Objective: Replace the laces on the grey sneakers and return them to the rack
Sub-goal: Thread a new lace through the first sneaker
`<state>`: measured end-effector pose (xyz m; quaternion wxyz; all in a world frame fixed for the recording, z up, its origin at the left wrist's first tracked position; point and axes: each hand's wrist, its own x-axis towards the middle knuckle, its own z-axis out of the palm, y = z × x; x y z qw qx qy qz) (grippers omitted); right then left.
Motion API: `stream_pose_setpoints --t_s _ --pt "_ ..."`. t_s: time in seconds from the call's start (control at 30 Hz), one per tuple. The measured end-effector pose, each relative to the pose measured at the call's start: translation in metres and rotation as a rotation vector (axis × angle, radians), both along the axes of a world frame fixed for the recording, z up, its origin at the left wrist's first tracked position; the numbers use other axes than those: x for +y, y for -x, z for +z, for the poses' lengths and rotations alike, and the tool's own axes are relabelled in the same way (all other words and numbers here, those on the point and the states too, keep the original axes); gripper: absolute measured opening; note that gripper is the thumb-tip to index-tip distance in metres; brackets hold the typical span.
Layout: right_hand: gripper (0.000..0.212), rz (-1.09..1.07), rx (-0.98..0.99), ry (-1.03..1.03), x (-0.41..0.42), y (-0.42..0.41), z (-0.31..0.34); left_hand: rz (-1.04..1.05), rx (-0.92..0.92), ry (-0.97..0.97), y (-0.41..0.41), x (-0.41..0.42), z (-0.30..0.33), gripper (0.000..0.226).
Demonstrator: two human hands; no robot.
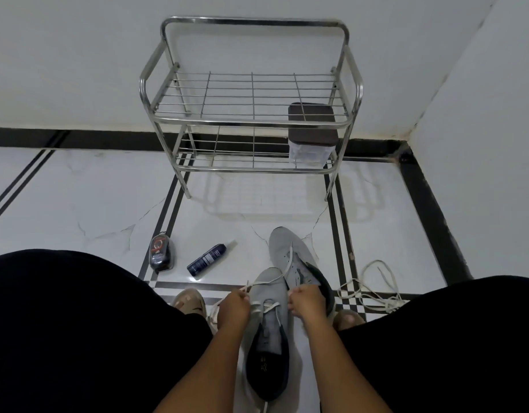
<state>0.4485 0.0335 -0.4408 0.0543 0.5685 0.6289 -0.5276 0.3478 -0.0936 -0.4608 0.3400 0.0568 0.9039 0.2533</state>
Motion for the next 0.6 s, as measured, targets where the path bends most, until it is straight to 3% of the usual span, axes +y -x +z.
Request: stream_pose_setpoints --t_s 0.23,0.4,0.6 --pt "0.021 -0.159 0.003 0.105 -0.003 0.030 -0.008 -0.095 -0.024 -0.062 -0.006 0.015 -0.011 0.011" --pt "0.008 -0.473 0.132 0.397 0.010 0.062 -0.017 -0.014 -0.043 -0.070 -0.008 0.019 -0.021 0.013" --pt "0.014 -0.589 0.145 0.349 0.018 0.072 -0.026 0.106 -0.030 -0.067 0.001 0.021 -0.024 0.018"
